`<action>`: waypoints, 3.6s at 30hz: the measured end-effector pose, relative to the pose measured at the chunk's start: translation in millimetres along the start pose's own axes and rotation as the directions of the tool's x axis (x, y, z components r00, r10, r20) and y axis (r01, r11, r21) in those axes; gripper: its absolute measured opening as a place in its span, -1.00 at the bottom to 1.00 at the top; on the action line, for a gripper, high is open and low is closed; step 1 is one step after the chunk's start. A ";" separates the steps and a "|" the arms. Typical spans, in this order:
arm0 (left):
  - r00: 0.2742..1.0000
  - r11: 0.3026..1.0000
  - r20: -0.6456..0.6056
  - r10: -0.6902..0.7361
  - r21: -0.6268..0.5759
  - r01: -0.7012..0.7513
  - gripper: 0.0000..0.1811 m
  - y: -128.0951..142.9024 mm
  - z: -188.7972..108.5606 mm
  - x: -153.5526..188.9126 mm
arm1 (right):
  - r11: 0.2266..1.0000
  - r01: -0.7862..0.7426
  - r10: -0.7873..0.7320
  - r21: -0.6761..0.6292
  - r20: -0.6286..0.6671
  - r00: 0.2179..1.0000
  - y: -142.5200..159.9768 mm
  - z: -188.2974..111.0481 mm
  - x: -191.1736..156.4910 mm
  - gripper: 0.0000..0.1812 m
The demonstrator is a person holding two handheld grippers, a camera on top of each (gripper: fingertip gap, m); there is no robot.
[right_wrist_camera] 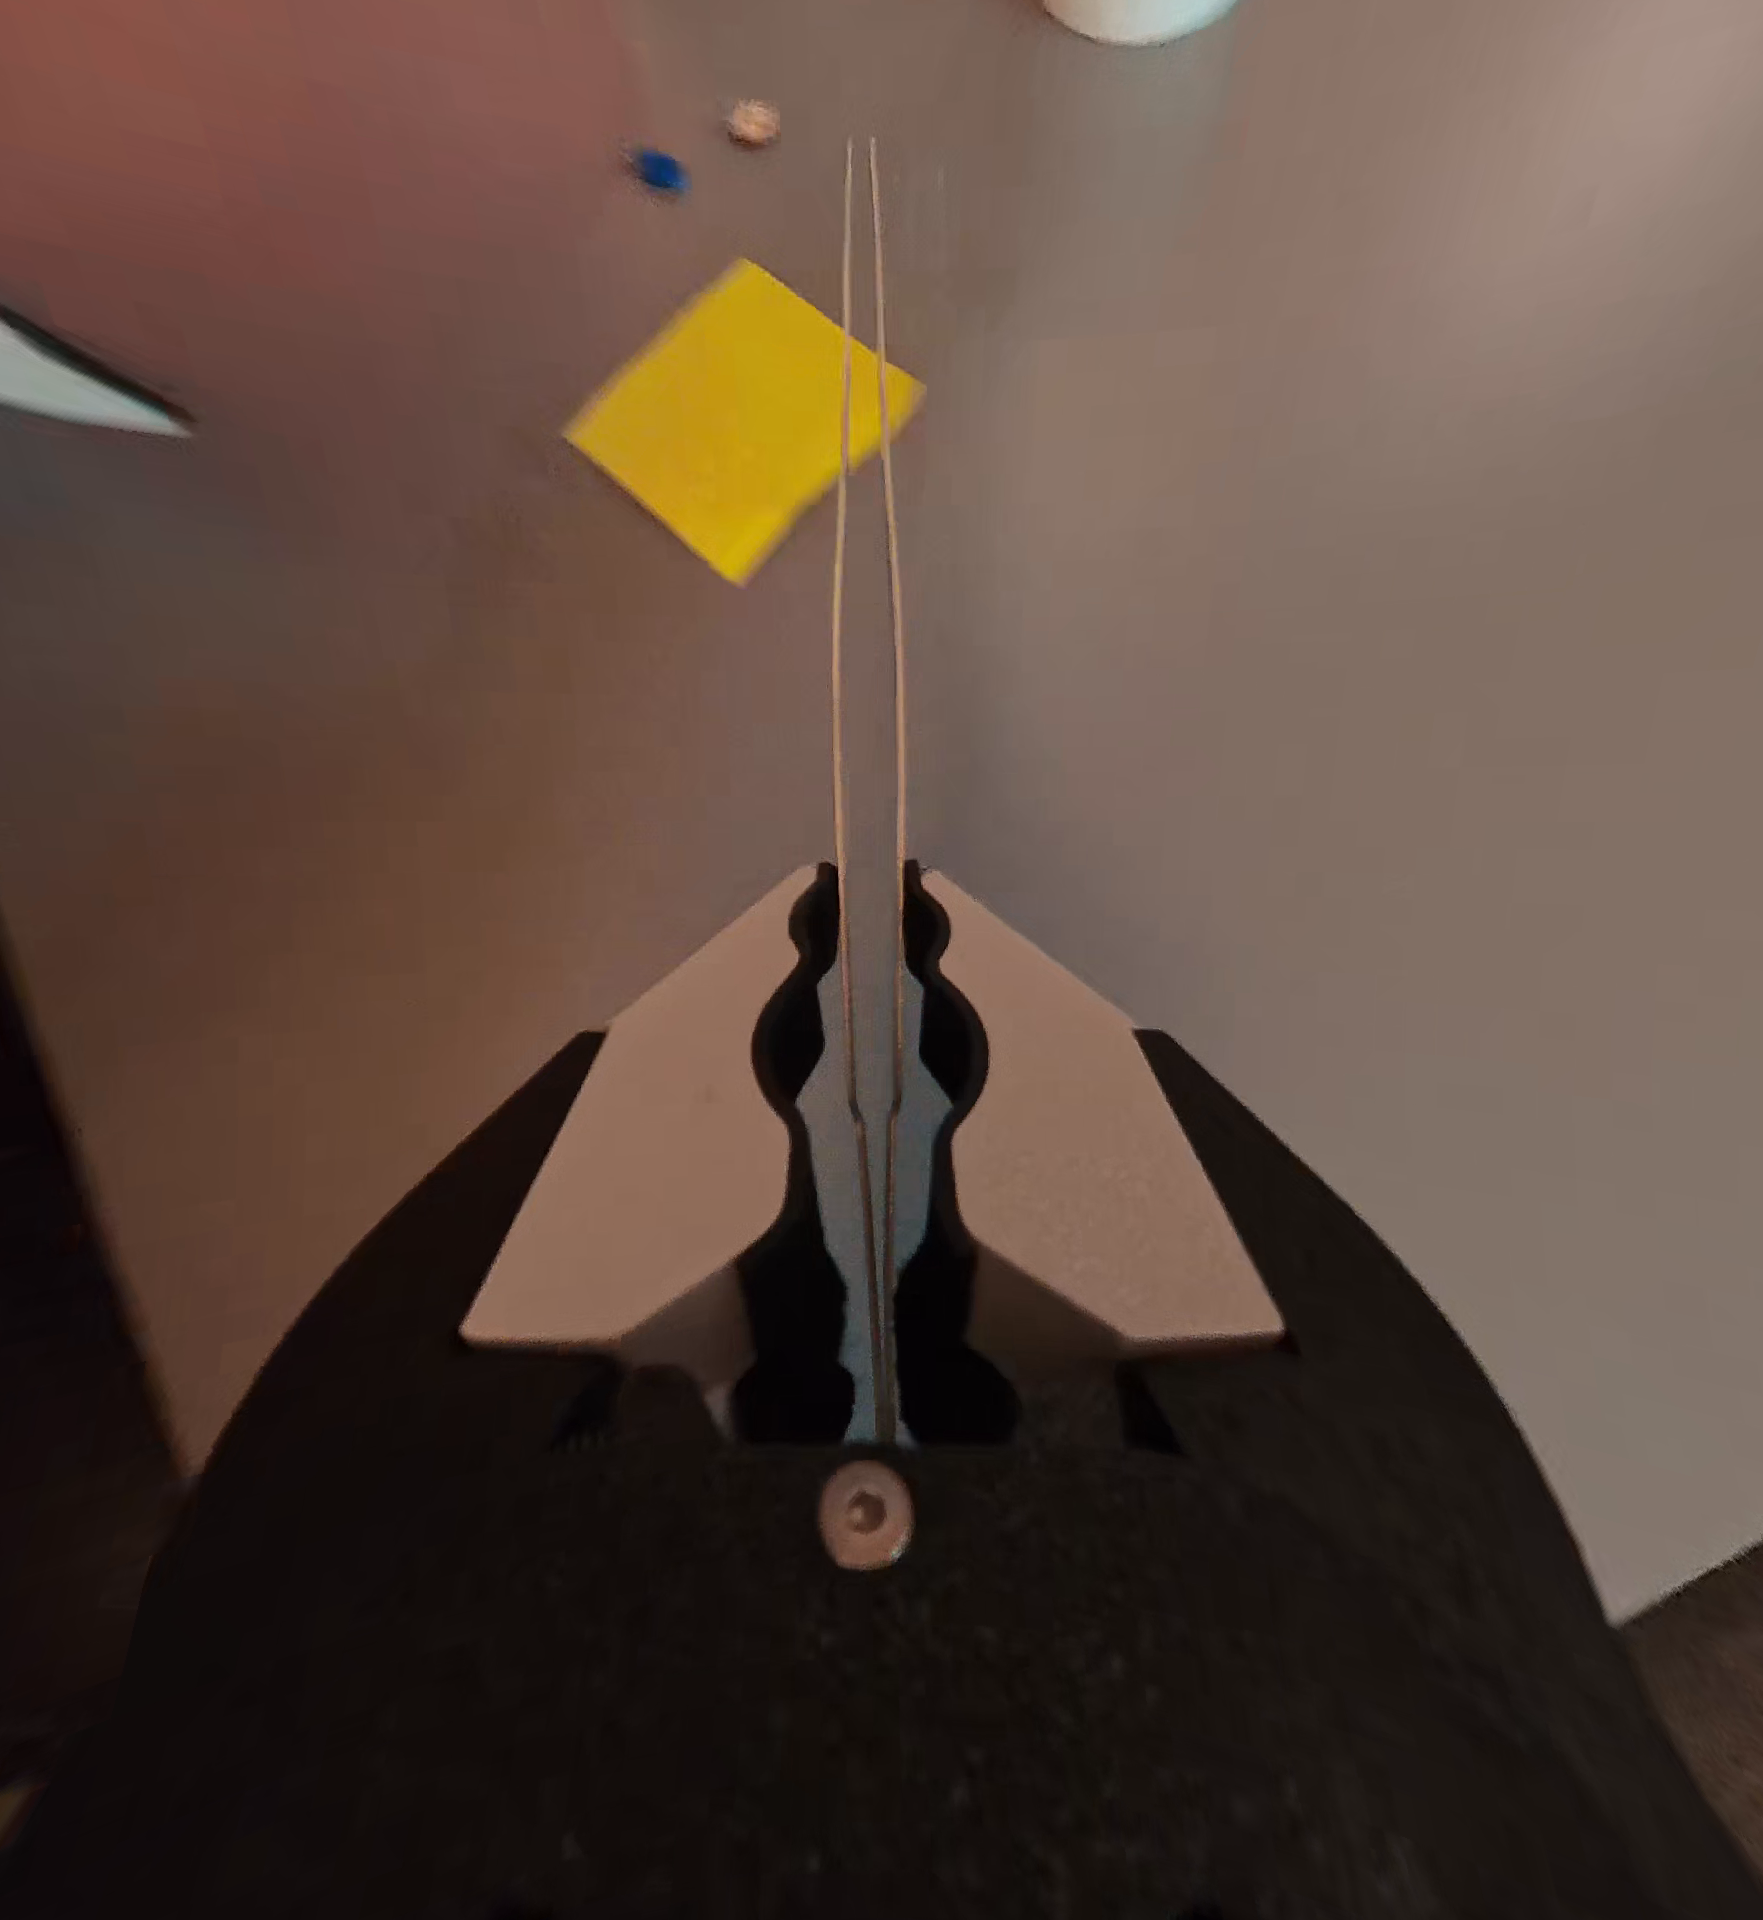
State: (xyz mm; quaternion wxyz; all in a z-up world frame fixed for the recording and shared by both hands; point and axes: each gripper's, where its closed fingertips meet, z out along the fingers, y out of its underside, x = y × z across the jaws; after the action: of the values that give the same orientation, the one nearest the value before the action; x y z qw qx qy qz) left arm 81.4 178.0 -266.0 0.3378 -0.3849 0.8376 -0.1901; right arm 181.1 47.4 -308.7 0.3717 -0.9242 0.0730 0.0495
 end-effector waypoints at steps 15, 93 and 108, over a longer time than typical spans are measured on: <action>0.789 0.865 0.359 0.499 -0.153 -0.478 -0.56 11.9 2.8 9.2 | 0.991 0.128 -0.118 -0.031 0.226 0.967 -36.8 -13.8 -110.7 -0.87; 0.857 0.902 0.397 0.327 0.140 -0.409 -0.93 -30.2 -20.2 9.9 | 0.805 0.119 -0.223 0.581 0.110 0.969 -97.2 -52.5 -146.2 -0.81; 0.860 0.900 0.379 0.340 0.134 -0.415 -0.93 -26.5 -19.6 10.1 | 0.814 0.192 -0.267 0.548 0.060 0.962 -89.3 -42.7 -146.1 -0.80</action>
State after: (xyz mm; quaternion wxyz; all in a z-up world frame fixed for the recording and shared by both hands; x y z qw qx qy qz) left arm 76.2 154.6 -241.2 0.5496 -0.2018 0.7991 -0.1366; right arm 54.2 95.8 -196.1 0.6229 -0.7793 -0.0532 0.0436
